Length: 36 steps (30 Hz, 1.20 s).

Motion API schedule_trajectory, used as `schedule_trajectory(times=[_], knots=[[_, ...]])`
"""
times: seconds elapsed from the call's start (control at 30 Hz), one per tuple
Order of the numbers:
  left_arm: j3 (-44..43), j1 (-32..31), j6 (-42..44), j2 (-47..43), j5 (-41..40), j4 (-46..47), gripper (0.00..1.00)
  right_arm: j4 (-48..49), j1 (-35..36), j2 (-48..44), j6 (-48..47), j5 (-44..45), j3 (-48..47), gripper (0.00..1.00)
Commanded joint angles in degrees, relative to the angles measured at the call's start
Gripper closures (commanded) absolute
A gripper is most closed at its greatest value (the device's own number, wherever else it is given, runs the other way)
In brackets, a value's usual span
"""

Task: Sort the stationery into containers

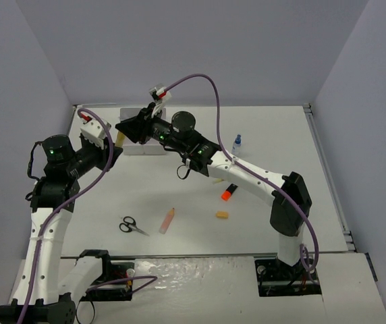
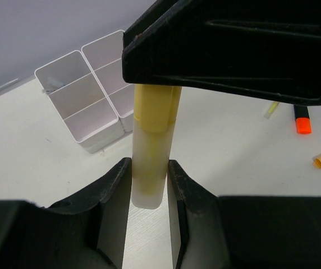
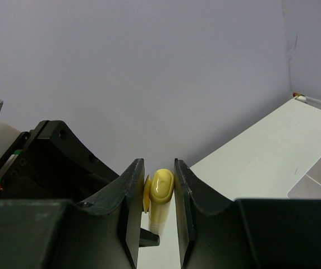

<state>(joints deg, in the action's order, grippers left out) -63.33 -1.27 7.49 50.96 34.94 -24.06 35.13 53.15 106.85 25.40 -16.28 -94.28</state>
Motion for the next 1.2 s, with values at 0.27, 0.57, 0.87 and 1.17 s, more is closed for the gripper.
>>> schedule_trajectory(times=[0.27,0.57,0.87,1.17], knots=[[-6.25,0.57,-0.81,-2.07,3.59,20.51,1.00,-12.35,2.26,2.43,-0.73,-8.50,1.44,0.89],[-4.91,0.48,-1.96,-2.55,3.65,20.36,1.00,-15.23,2.31,2.99,-2.36,-7.75,-3.30,1.00],[-8.31,0.66,-2.75,-1.63,3.73,22.01,1.00,-14.64,3.20,3.19,-2.04,-6.64,2.28,1.00],[-6.05,0.83,-1.51,-2.22,5.29,19.06,1.00,-11.93,2.21,2.78,0.38,-9.36,0.67,0.81]])
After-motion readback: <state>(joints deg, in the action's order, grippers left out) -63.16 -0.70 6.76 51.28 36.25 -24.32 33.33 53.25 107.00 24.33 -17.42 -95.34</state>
